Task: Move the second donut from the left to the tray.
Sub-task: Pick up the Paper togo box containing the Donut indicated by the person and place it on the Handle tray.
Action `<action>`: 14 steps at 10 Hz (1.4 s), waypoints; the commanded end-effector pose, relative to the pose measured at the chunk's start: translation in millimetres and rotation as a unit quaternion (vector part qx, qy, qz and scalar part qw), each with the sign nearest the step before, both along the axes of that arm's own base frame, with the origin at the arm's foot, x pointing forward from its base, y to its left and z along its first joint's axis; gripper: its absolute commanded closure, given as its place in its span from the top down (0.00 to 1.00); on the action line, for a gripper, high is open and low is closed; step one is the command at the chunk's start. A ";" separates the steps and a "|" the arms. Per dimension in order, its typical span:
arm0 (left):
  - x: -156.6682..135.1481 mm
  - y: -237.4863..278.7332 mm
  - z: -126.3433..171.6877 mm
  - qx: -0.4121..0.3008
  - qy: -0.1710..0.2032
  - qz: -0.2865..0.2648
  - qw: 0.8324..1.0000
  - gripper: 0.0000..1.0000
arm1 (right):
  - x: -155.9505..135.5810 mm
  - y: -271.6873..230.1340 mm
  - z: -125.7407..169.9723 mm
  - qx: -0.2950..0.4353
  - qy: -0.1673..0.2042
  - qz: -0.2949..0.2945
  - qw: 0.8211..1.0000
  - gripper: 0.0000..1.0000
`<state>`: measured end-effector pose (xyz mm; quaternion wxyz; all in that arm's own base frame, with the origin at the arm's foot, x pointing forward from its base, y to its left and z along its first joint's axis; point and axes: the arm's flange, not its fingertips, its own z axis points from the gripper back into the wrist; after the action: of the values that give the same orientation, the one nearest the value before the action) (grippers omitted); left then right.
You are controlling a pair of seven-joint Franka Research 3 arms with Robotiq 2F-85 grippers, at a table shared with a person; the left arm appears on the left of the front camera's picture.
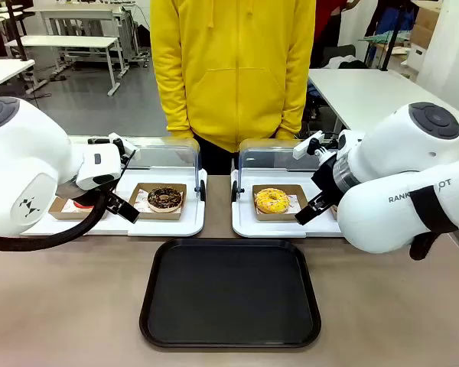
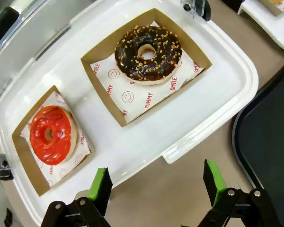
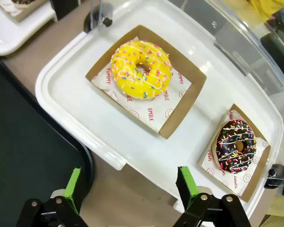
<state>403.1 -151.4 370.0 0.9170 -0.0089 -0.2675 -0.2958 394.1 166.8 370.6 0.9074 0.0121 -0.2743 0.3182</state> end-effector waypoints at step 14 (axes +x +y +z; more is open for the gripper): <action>34.5 51.8 115.6 -0.079 0.036 -0.061 0.994 1.00 | 16.3 -56.2 143.7 0.078 -0.037 -0.004 0.996 1.00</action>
<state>421.5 -130.1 463.0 0.9064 -0.0829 -0.2739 -0.3106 415.5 138.7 486.7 0.9003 0.0452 -0.3287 0.2818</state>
